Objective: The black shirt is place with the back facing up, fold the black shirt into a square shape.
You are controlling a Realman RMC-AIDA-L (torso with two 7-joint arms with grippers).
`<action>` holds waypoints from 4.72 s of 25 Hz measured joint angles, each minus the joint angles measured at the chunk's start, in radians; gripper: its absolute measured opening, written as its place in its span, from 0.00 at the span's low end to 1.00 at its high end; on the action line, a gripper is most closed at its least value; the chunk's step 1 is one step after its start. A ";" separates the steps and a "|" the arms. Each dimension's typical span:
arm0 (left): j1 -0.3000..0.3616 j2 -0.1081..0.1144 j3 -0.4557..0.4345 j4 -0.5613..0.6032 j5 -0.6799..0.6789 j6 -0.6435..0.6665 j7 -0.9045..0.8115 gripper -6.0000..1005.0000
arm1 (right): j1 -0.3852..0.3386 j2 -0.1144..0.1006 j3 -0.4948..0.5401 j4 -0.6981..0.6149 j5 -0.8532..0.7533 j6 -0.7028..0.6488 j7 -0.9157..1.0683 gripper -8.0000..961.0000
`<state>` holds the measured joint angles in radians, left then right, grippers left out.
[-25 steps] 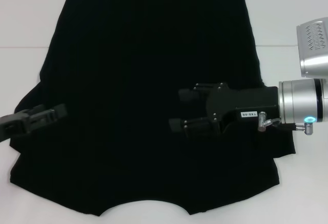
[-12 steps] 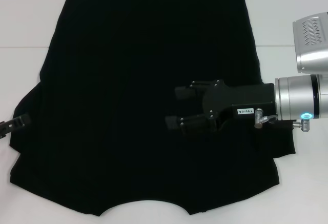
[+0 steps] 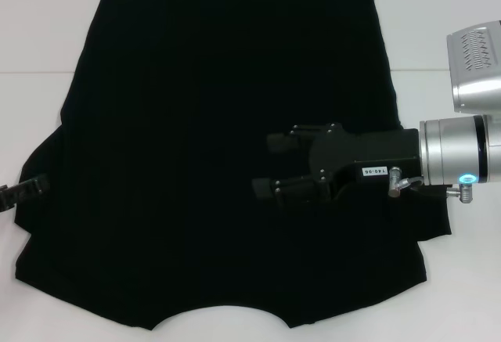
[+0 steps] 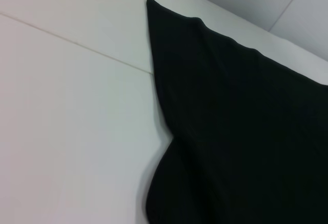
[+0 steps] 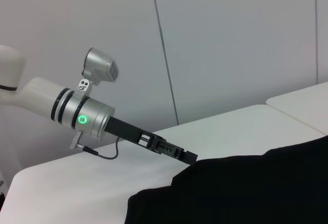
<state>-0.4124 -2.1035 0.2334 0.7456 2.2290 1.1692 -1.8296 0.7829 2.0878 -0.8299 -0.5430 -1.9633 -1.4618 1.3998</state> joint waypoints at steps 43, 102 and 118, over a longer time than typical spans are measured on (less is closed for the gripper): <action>-0.016 0.000 0.056 -0.015 0.043 -0.045 0.003 0.82 | -0.005 0.000 0.001 0.000 0.013 -0.003 0.011 0.95; 0.031 -0.012 -0.042 0.097 0.003 -0.051 -0.051 0.01 | -0.064 -0.020 0.026 -0.011 0.093 0.051 0.079 0.95; 0.037 -0.007 -0.085 0.103 0.012 -0.047 -0.051 0.01 | -0.051 -0.015 0.026 -0.012 0.103 0.070 0.079 0.95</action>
<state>-0.3756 -2.1107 0.1484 0.8483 2.2408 1.1225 -1.8802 0.7320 2.0730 -0.8037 -0.5554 -1.8606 -1.3922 1.4787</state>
